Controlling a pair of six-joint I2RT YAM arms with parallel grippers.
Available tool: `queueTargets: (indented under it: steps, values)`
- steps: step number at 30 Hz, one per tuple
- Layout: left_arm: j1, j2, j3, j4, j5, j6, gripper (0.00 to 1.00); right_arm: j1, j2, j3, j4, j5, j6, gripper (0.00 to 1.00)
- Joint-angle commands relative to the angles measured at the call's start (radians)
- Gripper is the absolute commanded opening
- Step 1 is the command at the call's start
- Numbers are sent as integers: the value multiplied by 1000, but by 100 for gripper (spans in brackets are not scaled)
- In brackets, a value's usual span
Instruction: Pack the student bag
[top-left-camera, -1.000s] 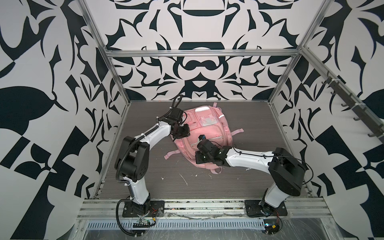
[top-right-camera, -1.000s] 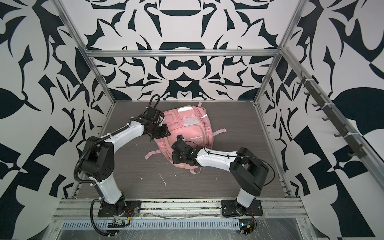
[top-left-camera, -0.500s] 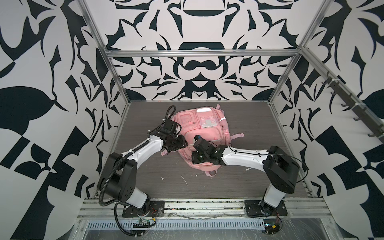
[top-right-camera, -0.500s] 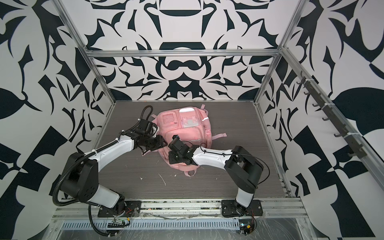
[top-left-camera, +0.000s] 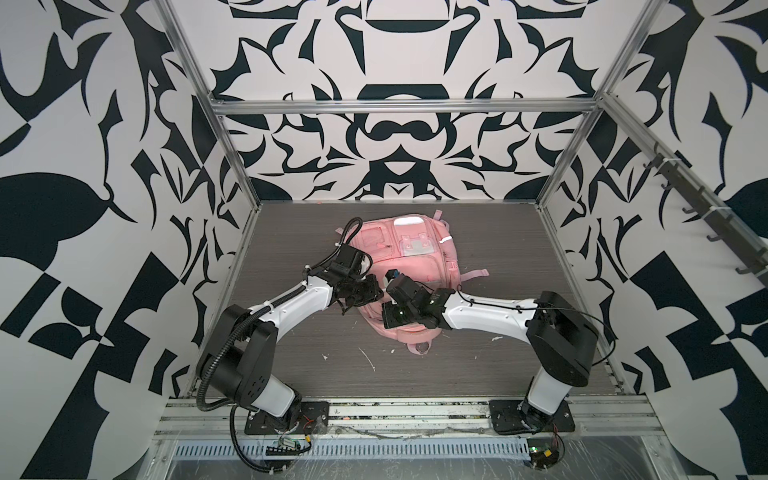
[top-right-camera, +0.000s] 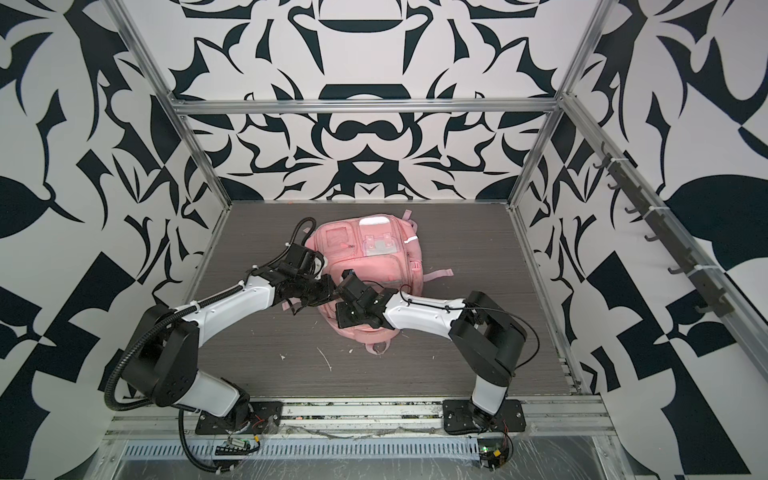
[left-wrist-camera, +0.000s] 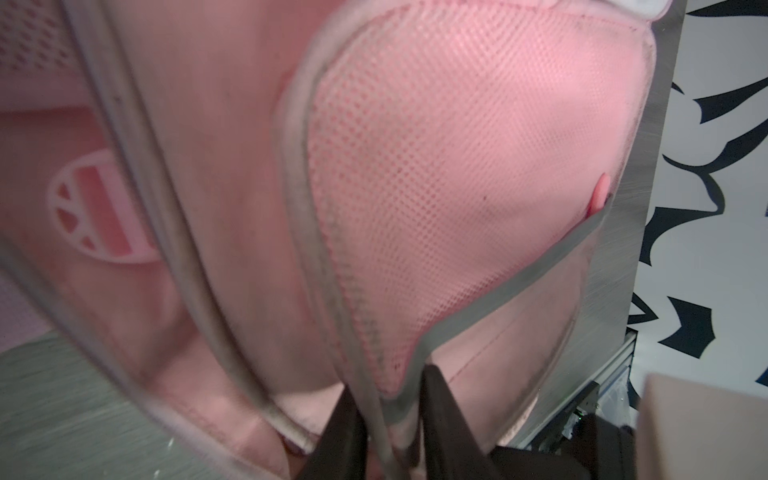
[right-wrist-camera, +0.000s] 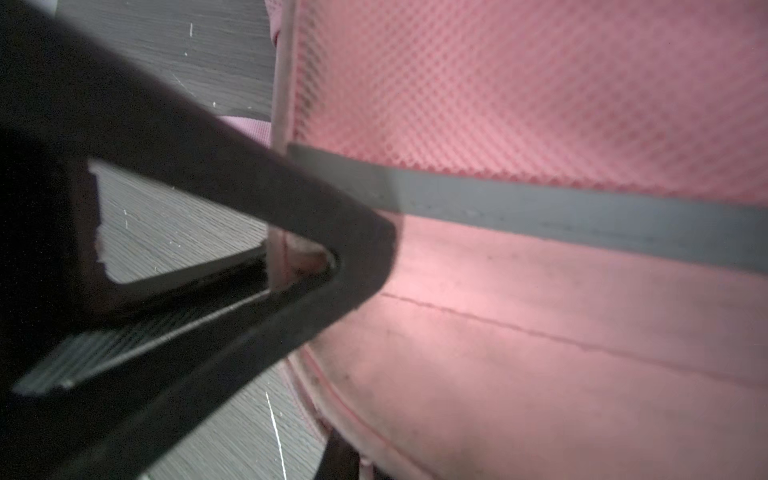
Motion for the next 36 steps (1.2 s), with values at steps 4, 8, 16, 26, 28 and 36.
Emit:
queueTargets:
  steps: [4,8,16,26,28,36]
  values:
    - [6,23,28,-20,-36,31,10,9,-53,27,-25,-5,-38,0]
    - [23,27,31,-28,-47,39,10,7,-80,7,-46,14,-50,0]
    - [75,10,21,-48,-49,62,9,-9,-155,-59,-88,47,-70,0]
    - [150,-14,10,-71,-38,96,9,-162,-303,-213,-146,44,-111,0]
    - [160,-14,8,-70,-35,97,9,-198,-334,-235,-162,44,-123,0]
    - [164,10,13,-61,-24,93,9,-233,-364,-263,-164,15,-116,0]
